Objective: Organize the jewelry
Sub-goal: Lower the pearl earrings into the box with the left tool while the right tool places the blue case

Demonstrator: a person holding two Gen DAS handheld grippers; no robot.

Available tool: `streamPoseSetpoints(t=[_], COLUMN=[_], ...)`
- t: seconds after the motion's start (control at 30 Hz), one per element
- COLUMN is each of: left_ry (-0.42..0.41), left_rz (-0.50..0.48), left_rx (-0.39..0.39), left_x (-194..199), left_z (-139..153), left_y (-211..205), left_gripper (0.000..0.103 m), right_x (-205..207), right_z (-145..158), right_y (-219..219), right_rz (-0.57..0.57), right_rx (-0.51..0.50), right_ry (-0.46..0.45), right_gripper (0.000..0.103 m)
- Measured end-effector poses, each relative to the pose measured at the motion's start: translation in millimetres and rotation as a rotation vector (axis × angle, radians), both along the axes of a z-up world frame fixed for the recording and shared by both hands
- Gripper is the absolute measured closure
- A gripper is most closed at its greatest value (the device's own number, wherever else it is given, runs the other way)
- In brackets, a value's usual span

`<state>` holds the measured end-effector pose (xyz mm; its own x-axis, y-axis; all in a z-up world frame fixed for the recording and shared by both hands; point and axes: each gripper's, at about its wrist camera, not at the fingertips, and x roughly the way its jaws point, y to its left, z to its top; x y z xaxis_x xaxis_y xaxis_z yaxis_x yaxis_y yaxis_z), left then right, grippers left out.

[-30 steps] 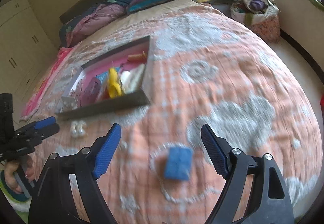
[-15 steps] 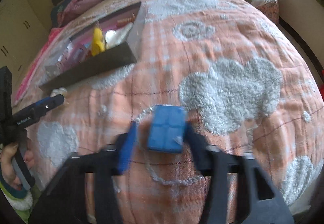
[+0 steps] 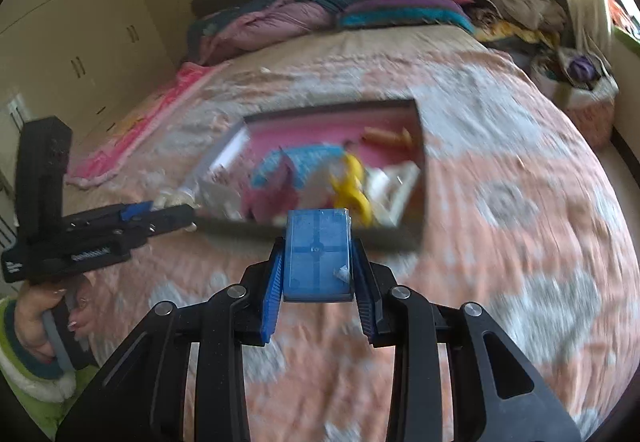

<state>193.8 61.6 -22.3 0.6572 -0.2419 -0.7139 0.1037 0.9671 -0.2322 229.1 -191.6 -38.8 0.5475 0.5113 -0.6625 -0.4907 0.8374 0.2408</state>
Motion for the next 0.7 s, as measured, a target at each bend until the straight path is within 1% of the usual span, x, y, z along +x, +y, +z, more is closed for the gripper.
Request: streamPoseSetpoints(t=[0.1, 0.27, 0.47, 0.57, 0.7], left_ry=[-0.023, -0.010, 0.012, 0.022, 0.036], left_rz=[0.037, 0.067, 0.086, 0.087, 0.087], left_rx=[0.035, 0.077, 0.076, 0.066, 0.057], left_x=[9, 25, 40, 42, 46], left_z=[10, 6, -9, -15, -23], left_y=[14, 29, 38, 41, 44], left_gripper=[0.064, 0.064, 0.064, 0.064, 0.064], right_x=[14, 34, 55, 62, 71], right_z=[8, 12, 2, -7, -16], right_y=[19, 47, 72, 84, 92], right_rz=[0.016, 0.037, 0.056, 0.070, 0.068], right_rx=[0.001, -0.009, -0.042, -0.076, -0.089], right_ry=[-0.013, -0.024, -0.006, -0.003, 0.006], right_gripper=[0.072, 0.072, 0.072, 0.072, 0.072])
